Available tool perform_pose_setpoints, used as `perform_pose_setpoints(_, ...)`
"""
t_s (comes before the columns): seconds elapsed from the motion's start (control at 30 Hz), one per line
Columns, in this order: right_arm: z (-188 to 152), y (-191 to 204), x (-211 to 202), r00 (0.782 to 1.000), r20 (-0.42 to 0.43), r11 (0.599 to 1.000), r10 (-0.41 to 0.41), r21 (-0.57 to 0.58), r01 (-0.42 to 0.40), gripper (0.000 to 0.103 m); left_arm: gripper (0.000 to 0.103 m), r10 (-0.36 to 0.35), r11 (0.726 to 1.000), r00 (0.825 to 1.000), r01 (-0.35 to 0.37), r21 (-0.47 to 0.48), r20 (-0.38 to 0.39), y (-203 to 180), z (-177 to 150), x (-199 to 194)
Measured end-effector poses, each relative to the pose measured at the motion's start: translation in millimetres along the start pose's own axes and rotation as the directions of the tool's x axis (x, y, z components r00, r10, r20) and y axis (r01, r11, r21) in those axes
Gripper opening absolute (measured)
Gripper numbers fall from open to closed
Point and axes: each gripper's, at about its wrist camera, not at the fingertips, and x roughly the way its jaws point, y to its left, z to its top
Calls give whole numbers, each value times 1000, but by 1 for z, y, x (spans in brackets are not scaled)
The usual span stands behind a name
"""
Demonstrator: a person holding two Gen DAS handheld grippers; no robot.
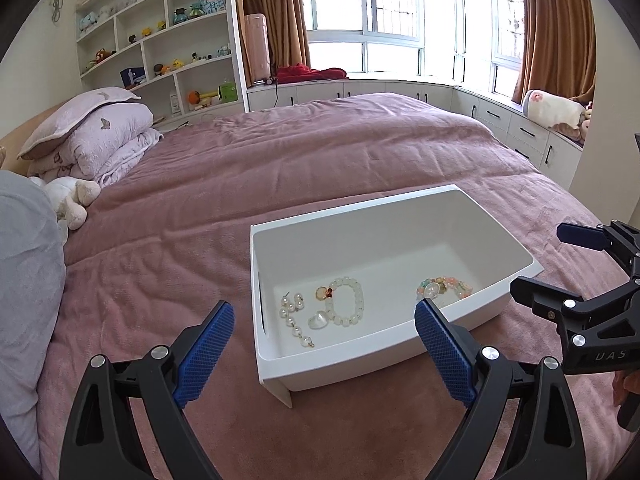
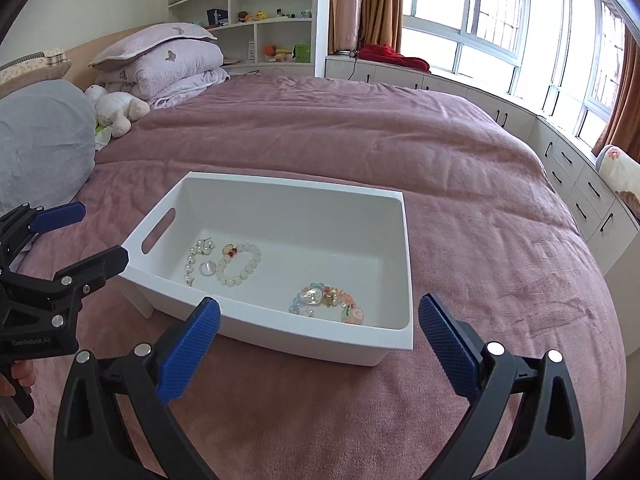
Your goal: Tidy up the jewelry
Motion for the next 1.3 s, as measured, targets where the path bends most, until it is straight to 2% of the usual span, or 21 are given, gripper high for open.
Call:
perform_pose_setpoints(0.7,-6,-8,-5,1000,23,999,14,29,-15,98,93,-7,999,999,6,35,36,-15,9,-6)
perform_pose_setpoints(0.93,-6,-8,-4,999,31,999,13,45,-15,98,93,-18,1000,999,18,12,47,-14,10,-8)
perform_pose_setpoints(1.07,-5,-8,-5,999,41,999,8,46,-10,98,93,-51,998,997,52,-19,57,-10,10,-11)
perform_pose_setpoints(1.3,-3,-10,-8,999,50,999,5,46,-7,98,93,-35,999,997,36,-28,67,-11,11,-12)
